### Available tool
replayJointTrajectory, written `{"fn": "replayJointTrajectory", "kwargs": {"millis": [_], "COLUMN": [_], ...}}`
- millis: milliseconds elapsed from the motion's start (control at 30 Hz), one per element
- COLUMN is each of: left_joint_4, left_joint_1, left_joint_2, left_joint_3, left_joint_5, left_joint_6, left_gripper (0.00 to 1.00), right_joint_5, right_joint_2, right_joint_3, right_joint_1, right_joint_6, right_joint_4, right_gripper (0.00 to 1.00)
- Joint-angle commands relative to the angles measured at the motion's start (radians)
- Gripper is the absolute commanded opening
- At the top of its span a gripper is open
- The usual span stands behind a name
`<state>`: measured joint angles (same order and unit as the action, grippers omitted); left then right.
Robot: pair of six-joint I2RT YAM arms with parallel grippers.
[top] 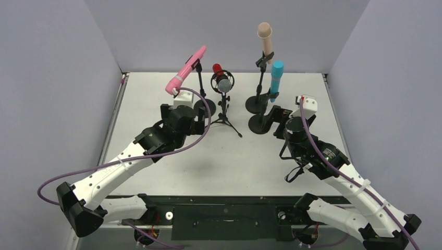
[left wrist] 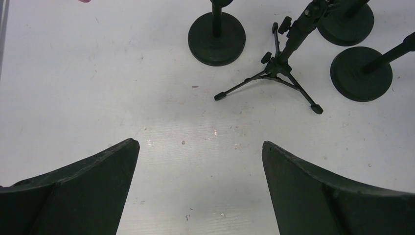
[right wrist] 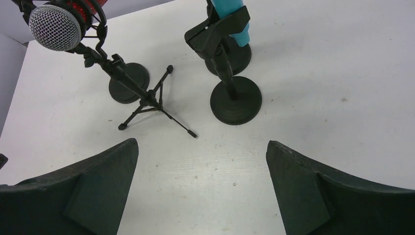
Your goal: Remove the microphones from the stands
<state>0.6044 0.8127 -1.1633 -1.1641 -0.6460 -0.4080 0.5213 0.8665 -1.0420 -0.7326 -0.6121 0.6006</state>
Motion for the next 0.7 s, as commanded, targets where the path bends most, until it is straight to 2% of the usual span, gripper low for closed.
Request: {"fn": "replayJointTrajectory", "kwargs": {"millis": [0, 500, 667], "left_joint_4": [0.000, -0.035, -0.016], "left_joint_1": [0.002, 0.000, 0.000], "left_joint_2": [0.027, 0.122, 0.113], "left_joint_3": [-0.039, -0.038, -0.062], "left_joint_5": [-0.002, 0.109, 0.118], "left_joint_6": [-0.027, 0.059, 0.062], "left_gripper": [0.96, 0.96, 0.96], "right_joint_5": [0.038, 0.044, -0.038], "right_joint_2": [0.000, 0.010, 0.077], "right_joint_3": [-0.024, -0.005, -0.068], "right_joint_1": [0.005, 0.023, 0.145], "right_joint_6": [0.014, 0.079, 0.147], "right_joint_4": [-0.018, -0.078, -0.096], "right_gripper": [1.00, 1.00, 1.00]}}
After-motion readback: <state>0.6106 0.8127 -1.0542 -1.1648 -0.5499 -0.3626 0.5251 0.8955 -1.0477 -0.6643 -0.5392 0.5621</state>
